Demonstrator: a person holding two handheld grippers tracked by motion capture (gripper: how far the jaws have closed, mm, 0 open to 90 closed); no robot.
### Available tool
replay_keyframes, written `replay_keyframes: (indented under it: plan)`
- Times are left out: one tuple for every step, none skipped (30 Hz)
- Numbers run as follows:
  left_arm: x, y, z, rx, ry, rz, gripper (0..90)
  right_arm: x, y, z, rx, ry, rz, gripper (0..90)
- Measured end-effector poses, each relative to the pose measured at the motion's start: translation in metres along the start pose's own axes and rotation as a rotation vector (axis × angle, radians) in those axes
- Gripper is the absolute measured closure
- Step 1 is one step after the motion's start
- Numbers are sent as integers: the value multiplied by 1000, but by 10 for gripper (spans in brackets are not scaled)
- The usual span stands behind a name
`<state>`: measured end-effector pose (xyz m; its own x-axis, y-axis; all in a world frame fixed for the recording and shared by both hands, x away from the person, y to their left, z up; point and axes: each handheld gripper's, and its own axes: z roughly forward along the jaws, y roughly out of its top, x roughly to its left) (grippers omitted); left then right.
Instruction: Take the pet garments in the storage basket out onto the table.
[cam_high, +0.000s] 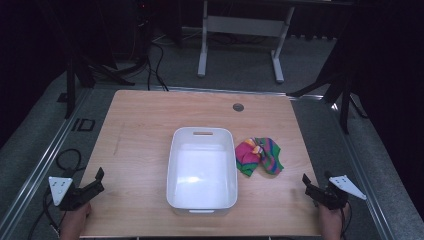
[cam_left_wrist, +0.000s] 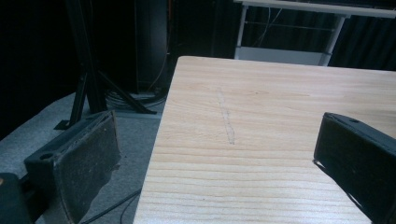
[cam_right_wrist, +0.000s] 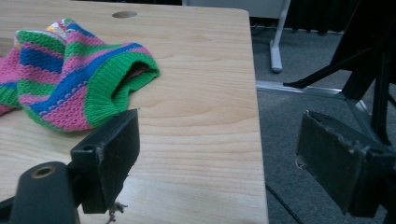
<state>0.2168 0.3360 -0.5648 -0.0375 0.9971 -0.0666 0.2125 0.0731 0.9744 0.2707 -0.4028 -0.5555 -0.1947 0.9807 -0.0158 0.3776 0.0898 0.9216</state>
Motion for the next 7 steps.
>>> replay_keyframes:
  plan:
    - [0, 0, 0, -1, 1, 3, 9, -1, 0, 0, -2, -5, 2, 136]
    - [0, 0, 0, -1, 1, 2, 9, -2, 0, 0, -2, -6, 9, 136]
    - [1, 0, 0, -1, 1, 1, 9, -2, 0, 0, -2, -9, 12, 138]
    - [0, 0, 0, -1, 2, 1, 9, -3, 0, 0, 1, -12, 16, 139]
    - [0, 0, 0, -2, 2, -1, 9, -3, 0, 0, 4, -11, 20, 140]
    - [0, 0, 0, -2, 2, 2, 9, -3, 0, 0, 7, -11, 19, 141]
    - [0, 0, 0, -2, 2, -1, 9, -2, 0, 0, 9, -12, 15, 141]
